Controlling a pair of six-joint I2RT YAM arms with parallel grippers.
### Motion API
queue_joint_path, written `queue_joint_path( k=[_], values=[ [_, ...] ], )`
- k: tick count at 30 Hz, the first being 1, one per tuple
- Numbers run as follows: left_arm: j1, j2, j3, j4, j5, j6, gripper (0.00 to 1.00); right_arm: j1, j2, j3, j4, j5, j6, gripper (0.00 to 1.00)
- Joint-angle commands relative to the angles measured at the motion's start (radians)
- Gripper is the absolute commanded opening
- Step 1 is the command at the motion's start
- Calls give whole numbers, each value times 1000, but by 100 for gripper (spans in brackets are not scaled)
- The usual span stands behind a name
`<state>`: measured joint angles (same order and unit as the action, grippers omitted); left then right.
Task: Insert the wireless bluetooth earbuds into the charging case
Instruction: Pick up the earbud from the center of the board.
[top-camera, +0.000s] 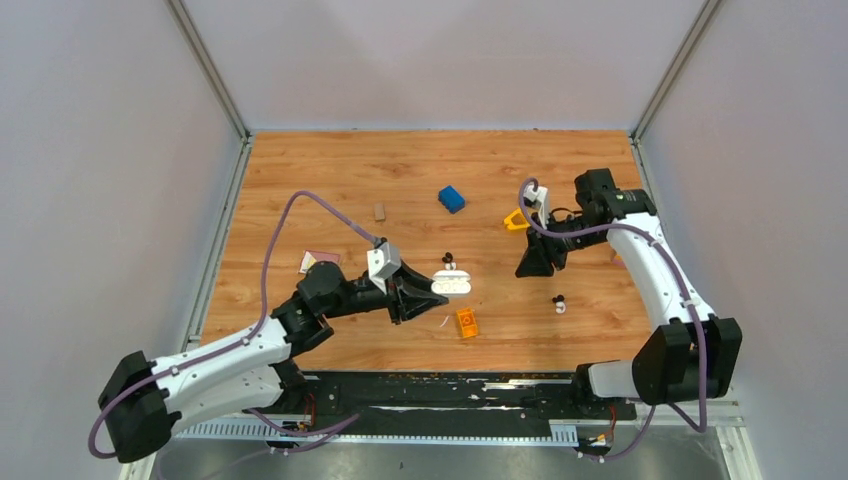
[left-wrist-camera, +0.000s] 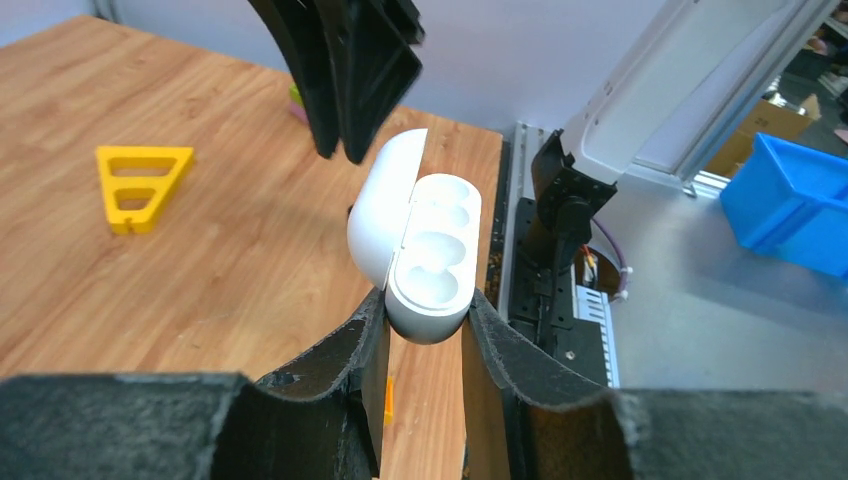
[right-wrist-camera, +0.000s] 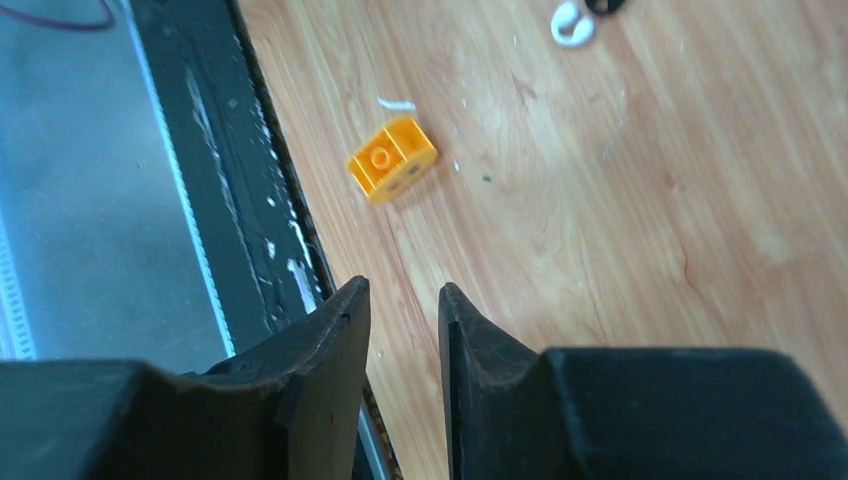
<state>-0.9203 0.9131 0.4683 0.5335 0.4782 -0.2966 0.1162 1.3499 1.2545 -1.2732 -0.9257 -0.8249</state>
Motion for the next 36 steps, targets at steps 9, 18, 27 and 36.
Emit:
queue_joint_path(
  k=[9, 18, 27, 36],
  values=[
    [37, -254, 15, -295, -107, 45, 0, 132, 0, -129, 408, 327, 110, 25],
    [39, -418, -16, -400, -132, -39, 0, 449, 213, -75, 641, 442, 92, 25],
    [38, -626, -8, -556, -229, -61, 0, 451, 306, -99, 762, 377, -164, 25],
    [38, -681, 17, -622, -239, -92, 0, 486, 363, -113, 798, 389, -256, 25]
  ],
)
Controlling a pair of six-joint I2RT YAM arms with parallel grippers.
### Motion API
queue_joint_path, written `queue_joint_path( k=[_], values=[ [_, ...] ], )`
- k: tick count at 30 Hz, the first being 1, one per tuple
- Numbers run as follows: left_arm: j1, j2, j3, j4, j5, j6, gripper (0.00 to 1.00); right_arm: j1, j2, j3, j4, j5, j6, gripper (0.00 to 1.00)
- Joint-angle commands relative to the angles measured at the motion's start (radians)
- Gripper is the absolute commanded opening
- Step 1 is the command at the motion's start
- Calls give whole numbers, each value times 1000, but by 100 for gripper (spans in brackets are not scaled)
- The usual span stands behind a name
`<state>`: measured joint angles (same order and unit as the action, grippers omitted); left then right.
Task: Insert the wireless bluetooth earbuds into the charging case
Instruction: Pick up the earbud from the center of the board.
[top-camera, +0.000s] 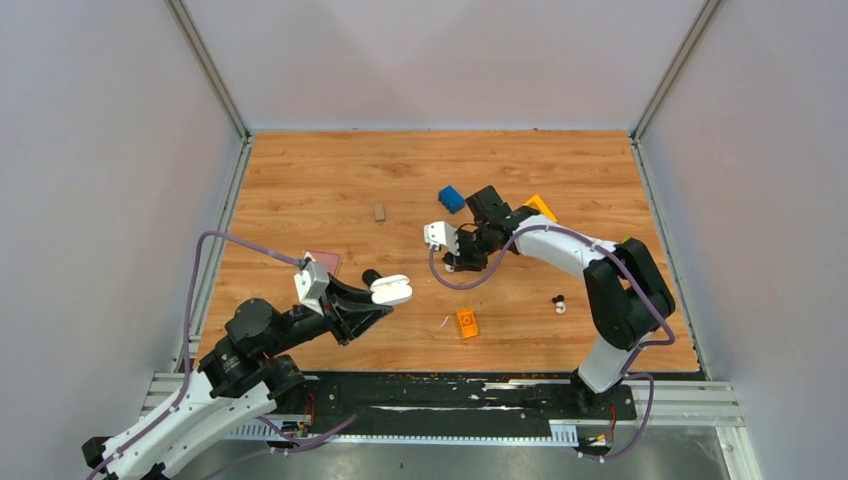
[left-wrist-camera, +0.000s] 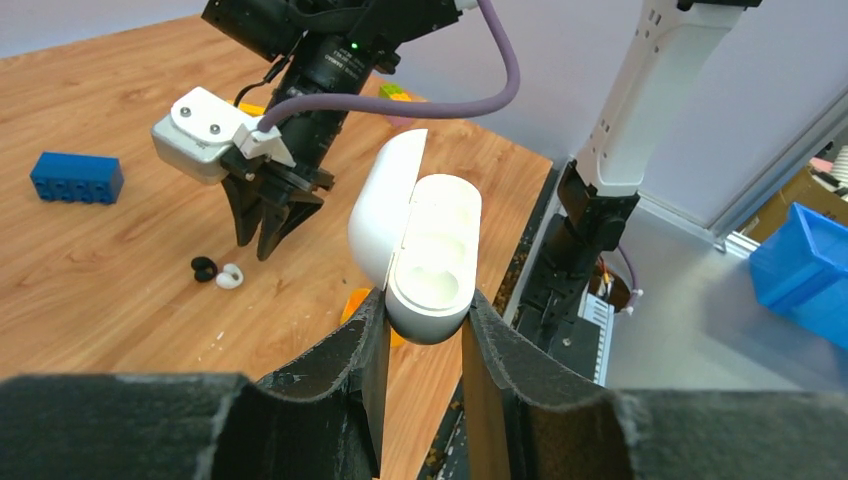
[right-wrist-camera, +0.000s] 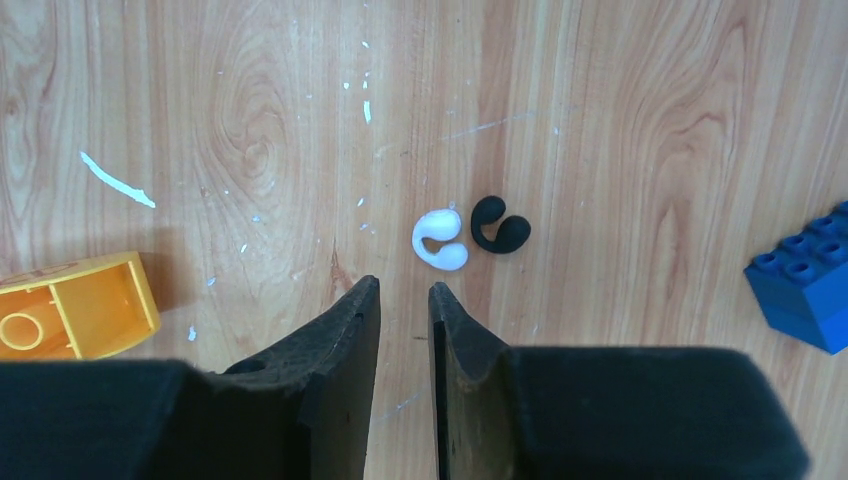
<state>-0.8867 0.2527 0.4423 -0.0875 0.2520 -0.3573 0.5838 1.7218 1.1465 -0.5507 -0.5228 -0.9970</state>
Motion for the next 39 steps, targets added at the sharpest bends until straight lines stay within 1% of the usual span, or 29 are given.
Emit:
queue_joint_path(
  k=[1, 6, 11, 14, 25, 31, 39],
  values=[
    [5, -20, 52, 0, -15, -34, 0, 20, -5, -8, 79, -8, -96, 25],
    [5, -16, 75, -7, -27, -33, 0, 35, 24, -15, 78, 21, -132, 25],
    [5, -32, 59, 52, -28, -74, 0, 51, 40, -13, 75, 49, -135, 25],
    [5, -30, 61, 56, -23, -76, 0, 60, 38, -16, 74, 71, -145, 25],
    [5, -54, 62, 22, -36, -67, 0, 66, 73, -4, 69, 84, -141, 25],
    [5, -59, 61, 20, -42, -66, 0, 65, 113, 26, 61, 86, -145, 27],
    [5, -65, 58, -5, -48, -54, 0, 68, 130, 30, 95, 100, -139, 27]
  ],
)
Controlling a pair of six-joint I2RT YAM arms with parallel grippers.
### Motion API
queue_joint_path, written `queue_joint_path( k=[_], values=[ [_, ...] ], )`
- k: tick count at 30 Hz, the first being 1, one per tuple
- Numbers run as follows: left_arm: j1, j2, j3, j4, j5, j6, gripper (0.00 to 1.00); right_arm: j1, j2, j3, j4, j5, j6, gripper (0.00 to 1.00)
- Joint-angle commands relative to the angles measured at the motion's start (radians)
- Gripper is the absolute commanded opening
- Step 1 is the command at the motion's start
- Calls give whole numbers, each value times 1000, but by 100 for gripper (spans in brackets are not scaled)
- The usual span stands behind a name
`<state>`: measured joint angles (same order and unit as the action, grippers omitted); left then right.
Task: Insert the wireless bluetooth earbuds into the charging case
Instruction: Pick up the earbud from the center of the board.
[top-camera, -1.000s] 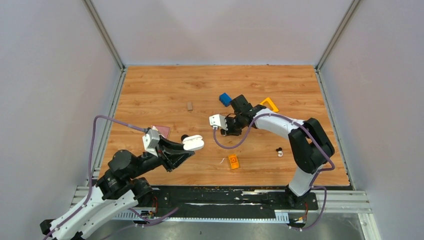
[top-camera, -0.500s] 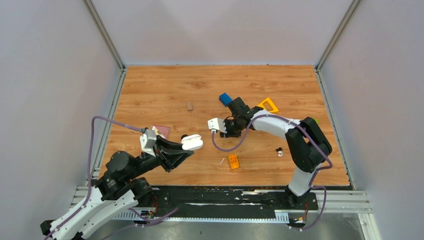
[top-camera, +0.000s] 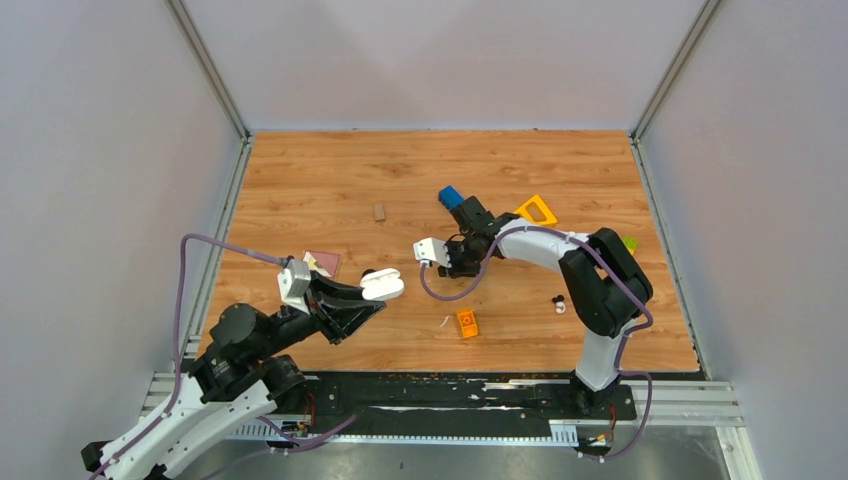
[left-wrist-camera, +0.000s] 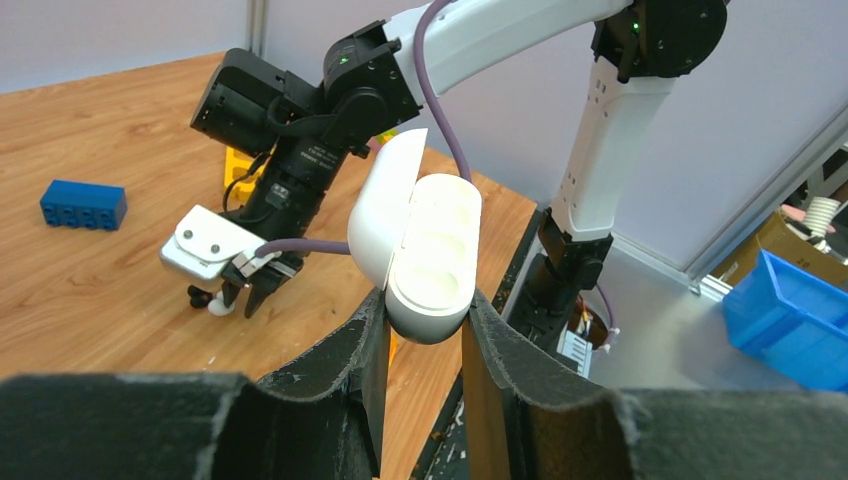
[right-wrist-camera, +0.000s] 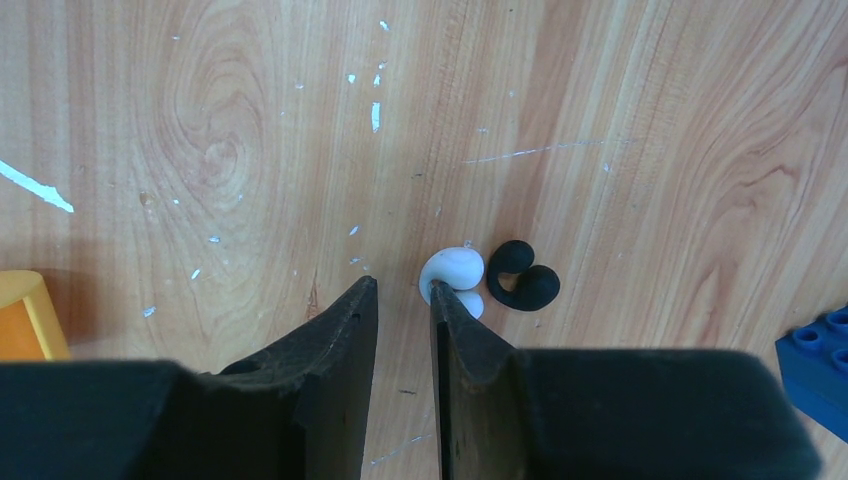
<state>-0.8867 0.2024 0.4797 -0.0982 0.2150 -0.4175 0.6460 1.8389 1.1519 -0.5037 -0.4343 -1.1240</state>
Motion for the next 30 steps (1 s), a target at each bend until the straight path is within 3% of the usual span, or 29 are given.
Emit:
queue_joint_path(
  k=[1, 22, 30],
  values=[
    [5, -15, 19, 6, -11, 6, 0, 5, 10, 24, 53, 13, -12, 27],
    [5, 6, 23, 10, -5, 11, 0, 5, 38, 96, 22, 53, -9, 23],
    [5, 7, 33, -5, -8, 19, 0, 6, -52, 61, -17, 15, -25, 22]
  ],
)
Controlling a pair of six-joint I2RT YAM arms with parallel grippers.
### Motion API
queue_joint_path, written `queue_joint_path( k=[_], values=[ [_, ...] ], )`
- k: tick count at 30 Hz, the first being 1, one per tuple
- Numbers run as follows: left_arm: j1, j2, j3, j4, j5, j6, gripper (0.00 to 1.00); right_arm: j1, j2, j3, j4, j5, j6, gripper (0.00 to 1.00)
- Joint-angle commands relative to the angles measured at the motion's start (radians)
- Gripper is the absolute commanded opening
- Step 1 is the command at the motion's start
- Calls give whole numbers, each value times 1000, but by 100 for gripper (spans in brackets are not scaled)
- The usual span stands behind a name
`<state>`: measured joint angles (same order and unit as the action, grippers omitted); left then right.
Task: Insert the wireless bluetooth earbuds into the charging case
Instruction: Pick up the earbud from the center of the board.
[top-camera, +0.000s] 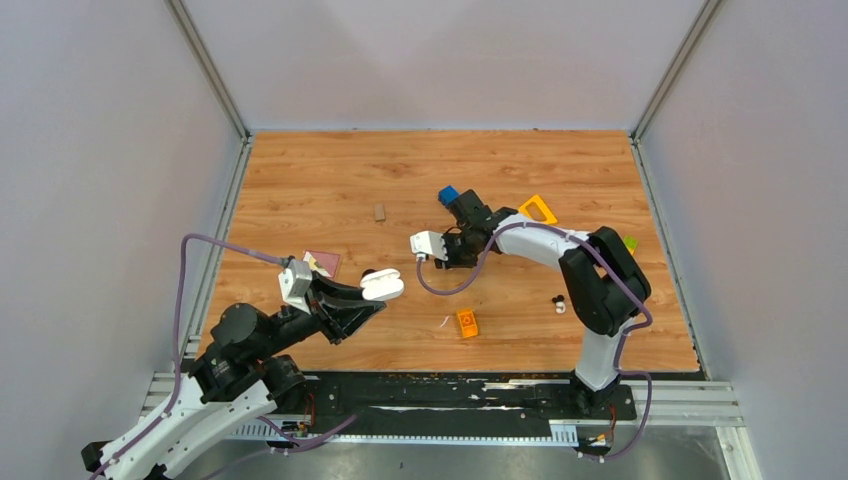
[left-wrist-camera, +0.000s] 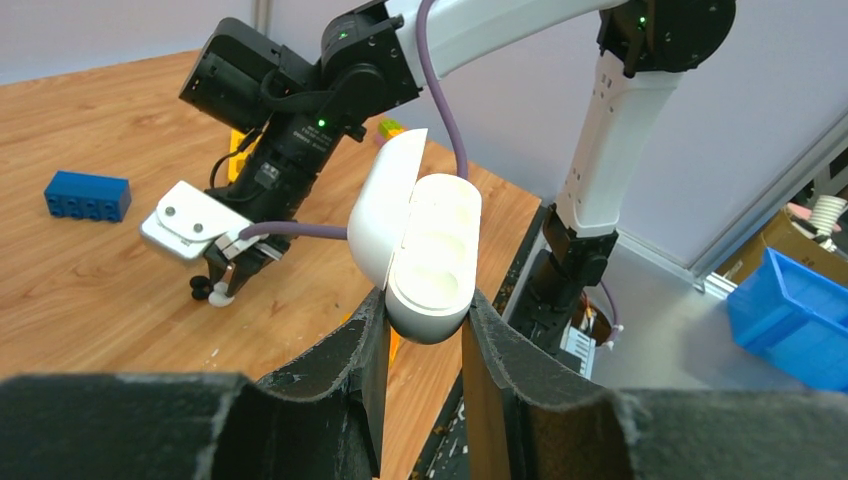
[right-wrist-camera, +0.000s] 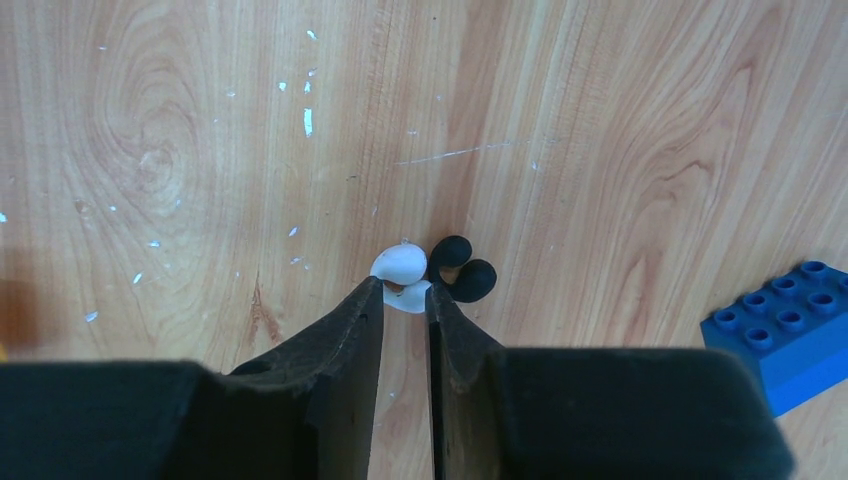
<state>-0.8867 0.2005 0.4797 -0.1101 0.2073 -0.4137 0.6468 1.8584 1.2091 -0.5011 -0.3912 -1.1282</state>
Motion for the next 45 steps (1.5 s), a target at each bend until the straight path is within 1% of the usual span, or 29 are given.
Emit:
queue_joint_path(
  k=[1, 5, 10, 16, 22, 32, 41, 45],
  values=[
    [5, 12, 32, 11, 0, 15, 0, 6, -76, 3, -30, -29, -21, 22],
    [5, 28, 31, 30, 13, 9, 0, 5, -86, -11, -41, -25, -31, 25],
    [5, 35, 28, 47, 27, 8, 0, 12, -61, -20, -40, -30, -48, 29],
    [5, 63, 15, 60, 55, 11, 0, 20, -26, -5, -45, -30, -73, 28],
    [5, 61, -13, 101, 37, 4, 0, 25, 14, 28, -52, -30, -75, 28],
    [5, 50, -27, 95, 35, -2, 0, 26, 44, 50, -43, 14, -86, 28],
    [5, 41, -24, 89, 33, -8, 0, 26, 47, 54, -3, 37, -56, 18],
    [5, 41, -27, 87, 31, -9, 0, 24, 27, 60, 3, 38, -37, 10]
  ],
)
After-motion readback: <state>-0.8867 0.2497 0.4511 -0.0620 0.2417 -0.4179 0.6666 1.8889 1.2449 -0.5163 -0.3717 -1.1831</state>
